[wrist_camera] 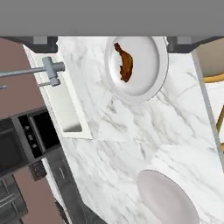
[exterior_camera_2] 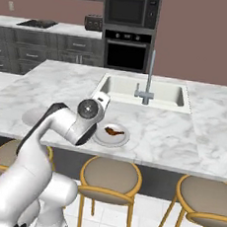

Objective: Take the chicken drumsticks from the pan and place one on each plate on the dining counter.

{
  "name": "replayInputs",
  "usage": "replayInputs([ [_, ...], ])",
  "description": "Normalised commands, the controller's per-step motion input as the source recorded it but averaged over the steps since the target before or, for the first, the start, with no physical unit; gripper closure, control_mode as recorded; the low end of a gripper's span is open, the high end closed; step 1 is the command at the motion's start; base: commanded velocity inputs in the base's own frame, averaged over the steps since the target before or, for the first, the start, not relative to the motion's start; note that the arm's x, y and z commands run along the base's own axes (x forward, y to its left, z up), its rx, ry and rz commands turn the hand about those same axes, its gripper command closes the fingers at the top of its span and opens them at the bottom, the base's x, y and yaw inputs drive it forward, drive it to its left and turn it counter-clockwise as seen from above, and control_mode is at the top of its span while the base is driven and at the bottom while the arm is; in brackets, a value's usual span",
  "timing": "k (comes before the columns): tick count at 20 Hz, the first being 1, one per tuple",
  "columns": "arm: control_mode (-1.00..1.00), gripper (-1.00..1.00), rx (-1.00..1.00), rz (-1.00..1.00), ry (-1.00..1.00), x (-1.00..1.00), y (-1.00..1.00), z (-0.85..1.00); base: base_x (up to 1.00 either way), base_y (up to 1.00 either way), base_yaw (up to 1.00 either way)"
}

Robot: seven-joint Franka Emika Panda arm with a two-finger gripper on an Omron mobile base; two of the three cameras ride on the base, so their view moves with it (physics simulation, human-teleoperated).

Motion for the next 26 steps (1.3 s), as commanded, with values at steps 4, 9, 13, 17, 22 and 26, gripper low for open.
replayInputs([
  [4, -1.0, -1.0, -0.17, 0.15, -0.25, -1.0, 0.48, 0.0, 0.0, 0.0, 0.0],
  [9, -1.0, -1.0, -0.2, 0.3, 0.17, -0.23, 0.38, 0.0, 0.0, 0.0, 0.0],
  [13, -1.0, -1.0, -0.31, 0.26, 0.35, 0.0, 0.49, 0.0, 0.0, 0.0, 0.0],
  [17, -1.0, -1.0, -0.15, 0.15, 0.16, -0.01, 0.09, -0.13, 0.0, 0.0, 0.0],
  [22, 1.0, -1.0, -0.03, 0.05, 0.0, -0.09, 0.0, -0.16, -0.16, 0.0, 0.06],
  [26, 1.0, -1.0, 0.0, 0.0, 0.0, 0.0, 0.0, 0.0, -0.63, 0.0, 0.24],
])
